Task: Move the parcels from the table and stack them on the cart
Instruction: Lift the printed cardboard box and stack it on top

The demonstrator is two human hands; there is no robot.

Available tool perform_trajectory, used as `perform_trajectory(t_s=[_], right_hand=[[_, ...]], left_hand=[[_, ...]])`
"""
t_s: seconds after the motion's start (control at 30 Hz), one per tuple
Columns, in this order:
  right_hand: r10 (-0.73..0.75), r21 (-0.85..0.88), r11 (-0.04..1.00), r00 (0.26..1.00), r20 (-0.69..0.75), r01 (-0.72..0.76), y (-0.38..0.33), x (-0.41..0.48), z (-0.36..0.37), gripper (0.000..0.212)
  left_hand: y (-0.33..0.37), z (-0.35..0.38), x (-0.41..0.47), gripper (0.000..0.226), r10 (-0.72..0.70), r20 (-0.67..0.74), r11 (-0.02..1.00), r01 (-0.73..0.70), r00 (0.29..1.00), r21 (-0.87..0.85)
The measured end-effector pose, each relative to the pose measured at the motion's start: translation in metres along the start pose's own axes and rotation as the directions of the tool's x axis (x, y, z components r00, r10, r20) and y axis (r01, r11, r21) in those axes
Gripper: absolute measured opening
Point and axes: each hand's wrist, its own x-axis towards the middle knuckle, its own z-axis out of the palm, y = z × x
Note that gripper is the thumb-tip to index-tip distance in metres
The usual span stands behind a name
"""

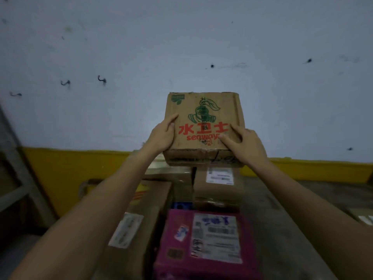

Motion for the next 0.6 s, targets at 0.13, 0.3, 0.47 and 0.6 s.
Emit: perform_trajectory(t_s=[0.13,0.3,0.47,0.6], right_hand=[[0.031,0.027,0.999,1.0,-0.002,-0.031,-0.05,0.023,0.06,0.077],[0.072,0.017,0.997,0.997,0.011,-0.073,-0.083,0.054,0.106,0.079],[0.059,0.025,0.998,0.998,0.019,-0.059,-0.085,0.088,0.127,0.083],[0.021,0.068,0.997,1.0,-0.001,-0.021,-0.072,0.119,0.138,0.084]], left_hand=[[-0.054,-0.044,0.031,0.049,0.01,0.025,1.0,-0.01,1.0,-0.015],[-0.1,-0.065,0.071,0.064,-0.025,0.081,0.999,0.027,0.996,-0.021],[-0.126,-0.062,0.108,0.069,-0.041,0.077,0.999,0.044,0.996,-0.03],[-0.133,-0.052,0.139,0.068,-0.048,0.042,0.997,0.05,0.998,-0.052]])
